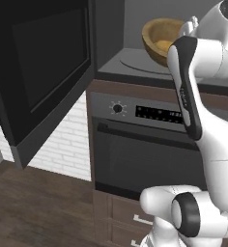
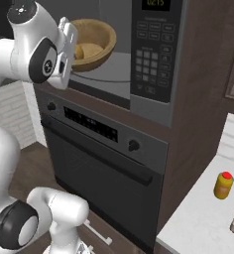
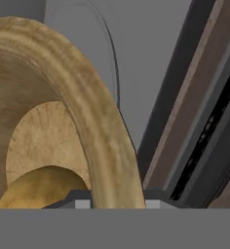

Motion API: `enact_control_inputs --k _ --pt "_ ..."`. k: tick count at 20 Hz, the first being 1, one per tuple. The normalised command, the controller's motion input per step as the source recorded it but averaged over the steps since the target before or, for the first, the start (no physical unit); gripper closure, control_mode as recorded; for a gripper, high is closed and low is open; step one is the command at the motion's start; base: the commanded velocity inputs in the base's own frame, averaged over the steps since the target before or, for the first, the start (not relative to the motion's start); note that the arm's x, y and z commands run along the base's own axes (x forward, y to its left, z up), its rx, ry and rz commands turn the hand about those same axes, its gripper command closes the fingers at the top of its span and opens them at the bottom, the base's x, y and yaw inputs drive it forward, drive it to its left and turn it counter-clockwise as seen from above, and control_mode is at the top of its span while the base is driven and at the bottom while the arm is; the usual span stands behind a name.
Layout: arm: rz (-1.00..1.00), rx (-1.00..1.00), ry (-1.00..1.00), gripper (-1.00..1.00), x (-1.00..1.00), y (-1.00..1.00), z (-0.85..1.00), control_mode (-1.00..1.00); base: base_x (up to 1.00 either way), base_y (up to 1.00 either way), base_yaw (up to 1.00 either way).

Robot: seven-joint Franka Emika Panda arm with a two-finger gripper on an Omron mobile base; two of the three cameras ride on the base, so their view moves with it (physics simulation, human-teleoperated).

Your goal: Pick the potato from the sink and place it in the bowl. Then pick the bowl and place it in the microwave. Then close the microwave door and press the start button.

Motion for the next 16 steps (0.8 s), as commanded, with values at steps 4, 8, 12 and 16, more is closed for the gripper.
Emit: enact_control_inputs --k 4,8,12,16 --pt "0.0 0.0 0.0 1.0 0.34 -0.19 -0.03 -1.0 0.0 0.0 0.0" --pt "0.0 0.0 0.0 1.0 0.37 -0.18 -0.1 -1.0 0.0 0.0 0.0" --pt "0.0 0.0 0.0 1.0 0.46 -0.17 -0.17 -1.0 0.0 0.0 0.0" --pt "0.0 0.0 0.0 1.0 0.4 -0.09 -0.17 -1.0 0.0 0.0 0.0"
